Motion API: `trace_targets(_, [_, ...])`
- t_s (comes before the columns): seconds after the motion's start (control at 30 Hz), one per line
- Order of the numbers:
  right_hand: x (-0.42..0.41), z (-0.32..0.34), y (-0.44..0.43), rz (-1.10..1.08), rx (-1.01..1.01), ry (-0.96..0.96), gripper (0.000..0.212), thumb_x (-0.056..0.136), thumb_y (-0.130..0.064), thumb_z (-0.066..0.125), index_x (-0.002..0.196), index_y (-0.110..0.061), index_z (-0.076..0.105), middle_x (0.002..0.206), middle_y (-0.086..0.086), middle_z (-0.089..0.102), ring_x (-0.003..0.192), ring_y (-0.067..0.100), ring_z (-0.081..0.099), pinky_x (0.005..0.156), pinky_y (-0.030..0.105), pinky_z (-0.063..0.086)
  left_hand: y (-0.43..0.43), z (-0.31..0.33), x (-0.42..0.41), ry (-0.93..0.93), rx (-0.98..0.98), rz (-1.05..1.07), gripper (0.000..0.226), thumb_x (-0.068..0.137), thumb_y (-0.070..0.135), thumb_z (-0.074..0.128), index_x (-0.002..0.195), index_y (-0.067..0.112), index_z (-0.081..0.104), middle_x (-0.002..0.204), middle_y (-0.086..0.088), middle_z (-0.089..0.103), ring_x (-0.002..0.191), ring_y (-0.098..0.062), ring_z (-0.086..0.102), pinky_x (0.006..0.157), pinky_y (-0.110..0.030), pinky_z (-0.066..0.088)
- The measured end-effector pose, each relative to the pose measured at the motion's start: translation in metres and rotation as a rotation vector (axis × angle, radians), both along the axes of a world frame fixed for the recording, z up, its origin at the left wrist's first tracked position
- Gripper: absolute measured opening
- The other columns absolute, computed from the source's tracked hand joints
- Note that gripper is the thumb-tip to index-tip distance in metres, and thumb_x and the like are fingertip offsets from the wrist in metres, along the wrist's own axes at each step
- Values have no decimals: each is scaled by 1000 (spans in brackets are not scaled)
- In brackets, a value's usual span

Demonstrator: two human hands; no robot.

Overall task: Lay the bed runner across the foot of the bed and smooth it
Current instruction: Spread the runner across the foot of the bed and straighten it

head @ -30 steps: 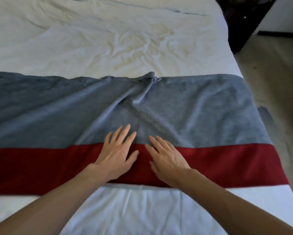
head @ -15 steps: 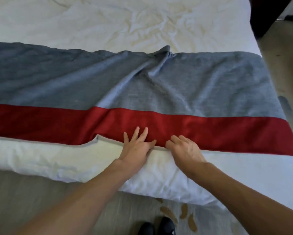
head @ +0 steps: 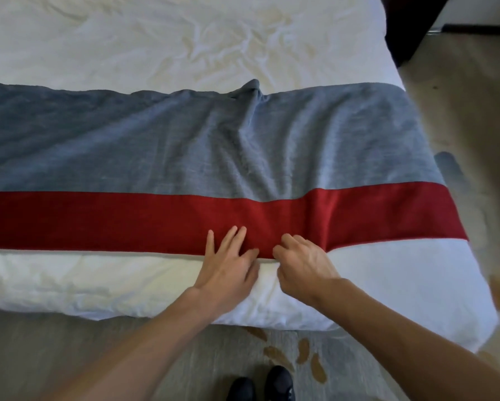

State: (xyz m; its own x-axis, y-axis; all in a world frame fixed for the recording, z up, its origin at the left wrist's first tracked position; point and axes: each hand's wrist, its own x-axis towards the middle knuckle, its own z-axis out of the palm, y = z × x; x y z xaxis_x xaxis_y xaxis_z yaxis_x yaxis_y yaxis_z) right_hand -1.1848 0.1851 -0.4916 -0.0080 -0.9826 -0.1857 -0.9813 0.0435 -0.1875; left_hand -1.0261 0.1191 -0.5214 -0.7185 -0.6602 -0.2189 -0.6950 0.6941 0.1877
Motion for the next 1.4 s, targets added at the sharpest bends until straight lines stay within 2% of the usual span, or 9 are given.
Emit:
trace_targets(0.07, [-4, 5, -4, -34, -41, -46, 20, 78, -17, 49, 91, -10, 63, 93, 8, 57, 84, 27, 53, 76, 37, 45, -7, 2, -5, 31, -23, 17, 49, 96, 43, 27, 142, 28, 33, 157, -8, 13, 145, -21, 3, 114, -55, 0])
trace_targets(0.2, [-26, 21, -21, -93, -104, -17, 33, 77, -18, 53, 107, -10, 65, 107, 10, 59, 98, 29, 54, 87, 35, 41, -32, 15, -24, 102, -62, 44, 53, 95, 46, 29, 144, 27, 29, 156, -8, 17, 144, -22, 10, 114, -52, 5])
trace_targets(0.33, [-63, 34, -38, -174, -88, 59, 37, 79, -22, 51, 113, -12, 61, 110, 9, 59, 104, 28, 53, 96, 31, 34, -61, 32, -54, 158, -71, 33, 54, 95, 45, 34, 145, 26, 28, 156, -10, 15, 144, -22, 10, 115, -51, 5])
trace_targets(0.5, [-113, 41, -63, -238, -104, 61, 45, 79, -17, 54, 123, -8, 56, 120, 15, 57, 114, 32, 51, 103, 36, 33, -99, 42, -101, 167, -74, 32, 57, 94, 46, 33, 147, 27, 23, 157, -9, 10, 144, -21, 7, 115, -49, 5])
trace_targets(0.7, [-174, 35, -111, -214, -80, 42, 47, 88, -22, 48, 133, -12, 44, 133, 9, 47, 125, 24, 41, 107, 29, 25, -150, 42, -168, 118, -57, 52, 60, 94, 48, 32, 148, 25, 19, 157, -10, 6, 144, -26, 5, 116, -50, 6])
trace_targets(0.97, [-237, 28, -169, -155, 6, 57, 56, 90, -26, 44, 142, -10, 31, 142, 9, 39, 132, 23, 32, 110, 33, 24, -204, 32, -230, 79, -14, 76, 60, 95, 46, 31, 148, 23, 14, 158, -10, 2, 144, -29, 2, 116, -50, 5])
trace_targets(1.13, [-260, 17, -208, -208, 51, 26, 58, 92, -28, 43, 145, -12, 26, 149, 12, 31, 138, 25, 26, 110, 35, 23, -233, 20, -251, 52, 8, 61, 58, 96, 44, 31, 148, 23, 15, 158, -10, 2, 144, -30, 2, 116, -50, 6])
trace_targets(1.3, [-278, 3, -243, -205, 108, 7, 57, 95, -26, 39, 147, -13, 19, 156, 14, 15, 143, 26, 15, 114, 39, 18, -265, 8, -269, 8, 18, 64, 52, 98, 34, 28, 148, 23, 16, 157, -10, 3, 143, -33, 4, 115, -51, 9])
trace_targets(1.4, [-293, -6, -267, -208, 152, 35, 57, 97, -27, 36, 148, -12, 16, 157, 15, 9, 144, 29, 10, 115, 41, 17, -284, 5, -279, 19, 30, 44, 56, 95, 18, 37, 148, 22, 19, 157, -12, 4, 142, -34, 10, 113, -50, 19])
